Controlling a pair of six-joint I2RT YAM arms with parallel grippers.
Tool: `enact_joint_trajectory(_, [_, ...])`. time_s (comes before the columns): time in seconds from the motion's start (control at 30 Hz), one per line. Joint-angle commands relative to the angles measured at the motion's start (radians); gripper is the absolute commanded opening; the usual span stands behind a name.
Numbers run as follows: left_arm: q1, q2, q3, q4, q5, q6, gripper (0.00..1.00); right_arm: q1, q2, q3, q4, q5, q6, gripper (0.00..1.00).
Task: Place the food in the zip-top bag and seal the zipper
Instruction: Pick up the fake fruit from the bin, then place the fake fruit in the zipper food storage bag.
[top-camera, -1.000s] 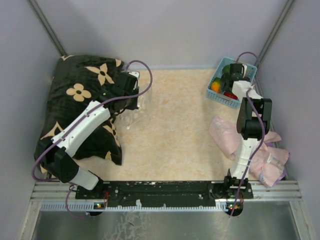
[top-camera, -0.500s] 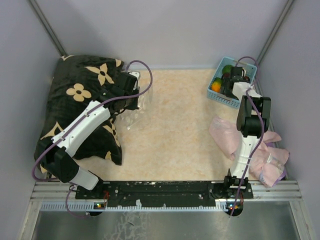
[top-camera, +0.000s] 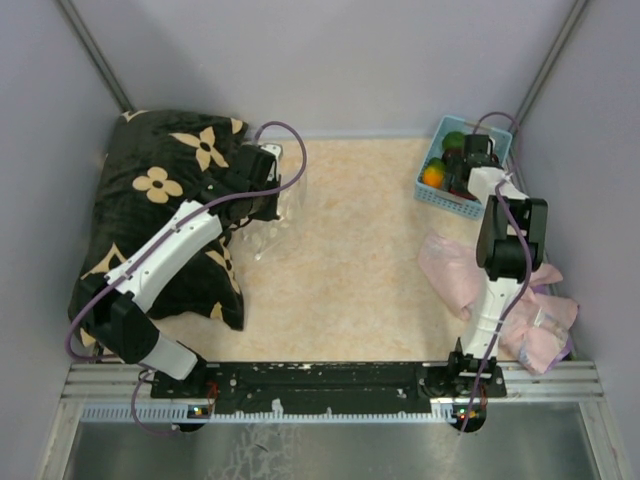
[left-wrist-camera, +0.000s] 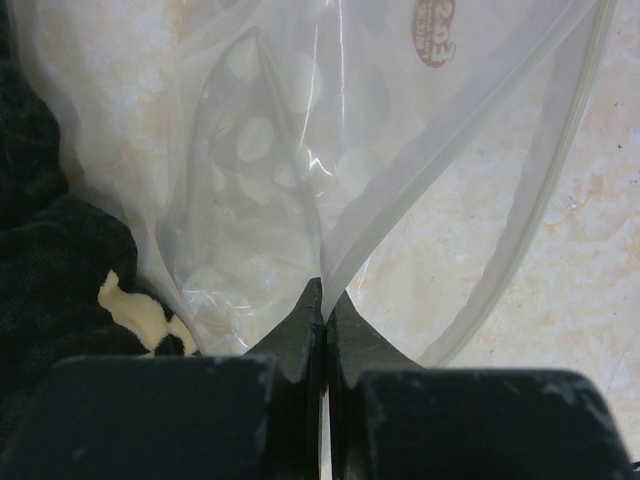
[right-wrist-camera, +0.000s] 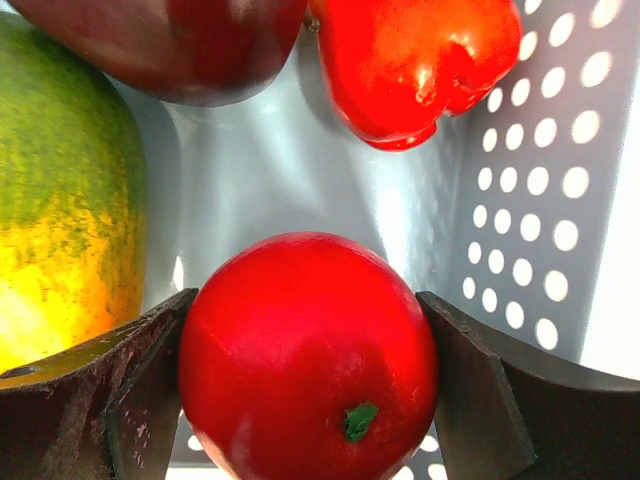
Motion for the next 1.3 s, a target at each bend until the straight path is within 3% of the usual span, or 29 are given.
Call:
enact_joint_trajectory(0.0, [0.005,0.007,-0.003,0.025,0.031,0.013,0.00,-0.009,-0.149,-0.020,0.046,0.025,-0.030,0.50])
enact_joint_trajectory(0.47, [0.007,-0.003,-0.004,0.030,0.073,0.011,0.00,0.030,-0.415,-0.183,0.101,-0.075,-0.012,0.46])
enact_joint_trajectory(0.8, [0.006,-0.006,-0.008,0.030,0.075,0.009,0.00,0.219,-0.688,-0.416,0.223,-0.223,0.064,0.46])
enact_joint_trajectory(1.07, [0.006,-0.018,-0.011,0.036,0.119,0.004,0.00,0.417,-0.845,-0.540,0.300,-0.248,0.099,0.46])
enact_joint_trajectory(1.27, [0.006,-0.029,-0.013,0.039,0.126,0.012,0.00,0.583,-0.904,-0.640,0.459,-0.237,0.120,0.46])
